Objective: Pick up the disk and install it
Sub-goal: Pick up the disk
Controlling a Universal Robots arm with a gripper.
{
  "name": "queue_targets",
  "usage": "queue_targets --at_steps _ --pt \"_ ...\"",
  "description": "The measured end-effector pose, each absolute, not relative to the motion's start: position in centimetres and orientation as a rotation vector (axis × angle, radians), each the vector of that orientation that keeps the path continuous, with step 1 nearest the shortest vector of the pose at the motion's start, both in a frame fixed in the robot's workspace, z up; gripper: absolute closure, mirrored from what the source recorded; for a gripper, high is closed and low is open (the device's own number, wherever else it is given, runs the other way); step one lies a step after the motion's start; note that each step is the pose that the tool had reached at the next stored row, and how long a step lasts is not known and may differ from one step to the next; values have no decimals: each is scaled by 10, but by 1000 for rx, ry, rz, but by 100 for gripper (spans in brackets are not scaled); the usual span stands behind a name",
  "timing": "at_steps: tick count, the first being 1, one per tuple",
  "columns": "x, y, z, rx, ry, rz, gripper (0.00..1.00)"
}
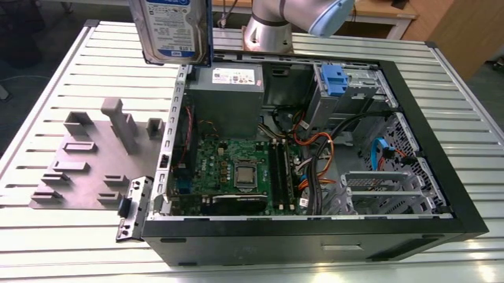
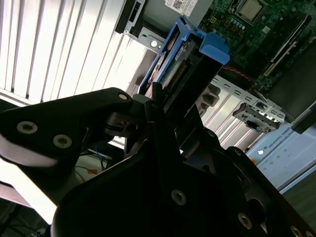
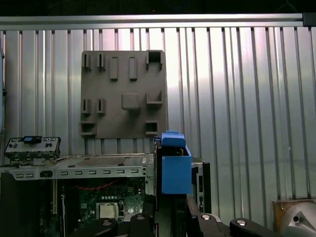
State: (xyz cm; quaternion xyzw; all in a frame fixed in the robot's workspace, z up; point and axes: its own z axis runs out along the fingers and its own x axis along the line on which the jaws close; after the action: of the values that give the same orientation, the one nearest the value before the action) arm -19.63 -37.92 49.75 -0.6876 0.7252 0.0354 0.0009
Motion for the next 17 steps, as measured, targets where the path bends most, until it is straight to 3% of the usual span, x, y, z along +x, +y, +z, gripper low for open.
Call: queue_targets --at_steps 17 --pt "-153 -379 497 -2159 2277 111 65"
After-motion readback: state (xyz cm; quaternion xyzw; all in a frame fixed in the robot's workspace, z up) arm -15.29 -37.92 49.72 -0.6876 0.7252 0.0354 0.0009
